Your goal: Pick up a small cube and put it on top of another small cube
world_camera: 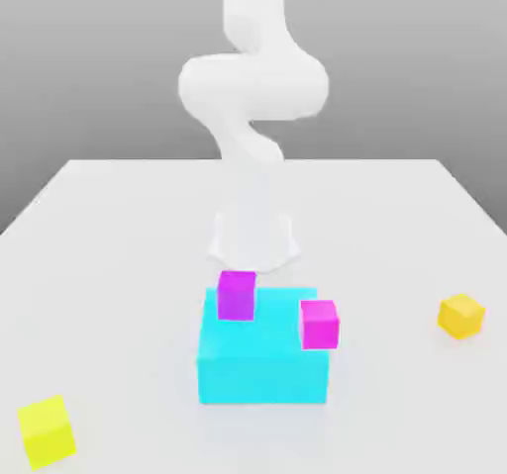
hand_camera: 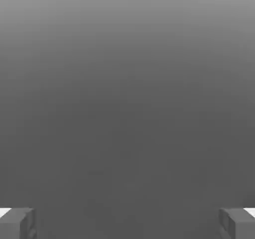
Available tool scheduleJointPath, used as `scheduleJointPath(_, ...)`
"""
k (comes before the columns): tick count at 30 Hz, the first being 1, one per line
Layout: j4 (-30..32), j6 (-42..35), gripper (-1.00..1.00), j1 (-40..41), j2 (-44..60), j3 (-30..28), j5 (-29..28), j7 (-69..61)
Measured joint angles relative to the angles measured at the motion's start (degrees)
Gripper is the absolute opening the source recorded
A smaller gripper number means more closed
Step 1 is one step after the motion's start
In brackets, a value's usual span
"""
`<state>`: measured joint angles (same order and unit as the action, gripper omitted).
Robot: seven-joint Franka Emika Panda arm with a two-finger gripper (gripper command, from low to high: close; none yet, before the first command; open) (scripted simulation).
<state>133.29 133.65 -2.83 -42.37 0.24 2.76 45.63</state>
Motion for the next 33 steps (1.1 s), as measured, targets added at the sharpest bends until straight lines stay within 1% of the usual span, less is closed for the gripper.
scheduleJointPath(6,3.62,4.34,0.0,-6.61,8.55,1.83,6.28,-0.13)
scheduleJointPath(11,6.5,7.74,0.0,-11.42,15.44,4.72,10.49,0.42)
scheduleJointPath(16,9.41,11.25,0.0,-15.59,22.24,8.72,13.4,1.92)
scheduleJointPath(20,11.8,14.29,0.0,-18.5,27.62,12.46,14.29,4.12)
scheduleJointPath(24,14.28,17.61,0.0,-20.94,32.97,16.42,13.33,7.69)
scheduleJointPath(27,16.23,20.27,0.0,-22.67,37.02,19.22,10.86,11.59)
scheduleJointPath(30,18.22,23.01,0.0,-25.69,41.1,20.99,6.29,17.0)
scheduleJointPath(33,20.16,25.59,0.0,-29.1,45.13,20.51,-0.59,24.07)
